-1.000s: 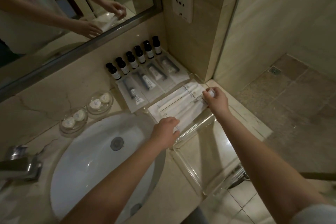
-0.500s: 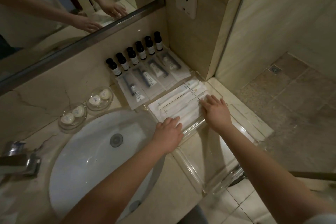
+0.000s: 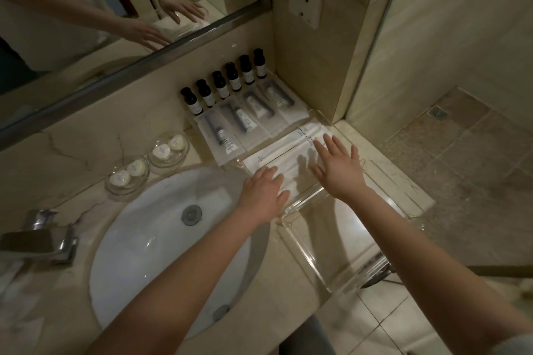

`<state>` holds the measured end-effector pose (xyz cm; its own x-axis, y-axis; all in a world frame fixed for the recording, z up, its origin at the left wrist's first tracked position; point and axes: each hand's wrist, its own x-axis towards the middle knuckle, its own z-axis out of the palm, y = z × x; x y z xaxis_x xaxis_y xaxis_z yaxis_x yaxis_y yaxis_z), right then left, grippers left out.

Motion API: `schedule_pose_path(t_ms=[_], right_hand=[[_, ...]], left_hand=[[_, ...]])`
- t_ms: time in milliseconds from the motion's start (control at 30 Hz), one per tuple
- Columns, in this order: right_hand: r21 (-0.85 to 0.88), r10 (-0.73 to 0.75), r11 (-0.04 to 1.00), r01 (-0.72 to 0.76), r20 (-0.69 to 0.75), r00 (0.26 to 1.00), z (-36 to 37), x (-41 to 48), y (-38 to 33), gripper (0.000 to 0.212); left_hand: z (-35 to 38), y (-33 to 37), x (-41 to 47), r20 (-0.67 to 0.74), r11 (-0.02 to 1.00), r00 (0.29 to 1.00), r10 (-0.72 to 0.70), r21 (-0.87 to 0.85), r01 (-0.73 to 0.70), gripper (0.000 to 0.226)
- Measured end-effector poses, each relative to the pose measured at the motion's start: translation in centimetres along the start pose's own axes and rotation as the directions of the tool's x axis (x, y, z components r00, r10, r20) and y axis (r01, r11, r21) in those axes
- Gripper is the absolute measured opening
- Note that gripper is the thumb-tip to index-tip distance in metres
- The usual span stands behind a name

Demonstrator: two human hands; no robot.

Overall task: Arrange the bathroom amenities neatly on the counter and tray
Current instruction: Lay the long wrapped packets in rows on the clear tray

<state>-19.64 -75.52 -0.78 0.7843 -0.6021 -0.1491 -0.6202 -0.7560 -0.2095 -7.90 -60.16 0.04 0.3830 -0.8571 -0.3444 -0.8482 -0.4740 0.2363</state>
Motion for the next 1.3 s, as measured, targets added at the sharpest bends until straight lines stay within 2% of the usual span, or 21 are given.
schedule_pose_path(t_ms=[200,367,500,667,800,933,1033,1167,1300], right_hand=[[0.111,-0.097,0.987,0.116,-0.162,0.982,-1.9,-1.4,-5.4,0.048],[0.191,-0.224,0.951,0.244,-0.119,0.967,-1.5,-3.8,-12.4,0.048],[0.245,-0.394,0.888,0.390,-0.035,0.919,0.3,-6.3,-19.3,0.048],[0.286,-0.580,0.801,0.526,0.151,0.801,2.8,-8.8,-28.3,0.044],[0.304,-0.651,0.759,0.576,0.320,0.688,4.4,-9.9,-35.5,0.038],[0.248,-0.678,0.710,0.659,0.492,0.546,6.1,-10.1,-42.7,0.040],[0.205,-0.669,0.675,0.709,0.576,0.471,7.7,-9.8,-47.7,0.043],[0.129,-0.649,0.647,0.751,0.611,0.454,9.9,-9.2,-53.6,0.050],[0.084,-0.689,0.635,0.768,0.513,0.512,11.9,-8.0,-58.4,0.057]], left_hand=[[-3.1,-4.0,-3.7,-0.161,0.996,0.983,-0.087,-0.026,0.084,0.046],[-4.0,-8.5,-10.0,-0.270,0.976,0.939,-0.211,-0.103,0.189,0.049],[-2.8,-12.6,-17.0,-0.310,0.938,0.892,-0.330,-0.214,0.272,0.056],[0.8,-18.7,-25.9,-0.247,0.846,0.818,-0.520,-0.280,0.454,0.049],[3.5,-24.0,-32.2,-0.117,0.712,0.723,-0.681,-0.333,0.618,0.049],[5.3,-29.3,-37.0,0.017,0.558,0.603,-0.797,-0.361,0.747,0.052],[5.5,-33.1,-39.5,0.063,0.468,0.522,-0.851,-0.361,0.807,0.050],[5.0,-38.2,-41.4,0.069,0.419,0.480,-0.874,-0.392,0.819,0.049],[4.4,-42.1,-41.7,0.019,0.418,0.466,-0.884,-0.411,0.810,0.045]])
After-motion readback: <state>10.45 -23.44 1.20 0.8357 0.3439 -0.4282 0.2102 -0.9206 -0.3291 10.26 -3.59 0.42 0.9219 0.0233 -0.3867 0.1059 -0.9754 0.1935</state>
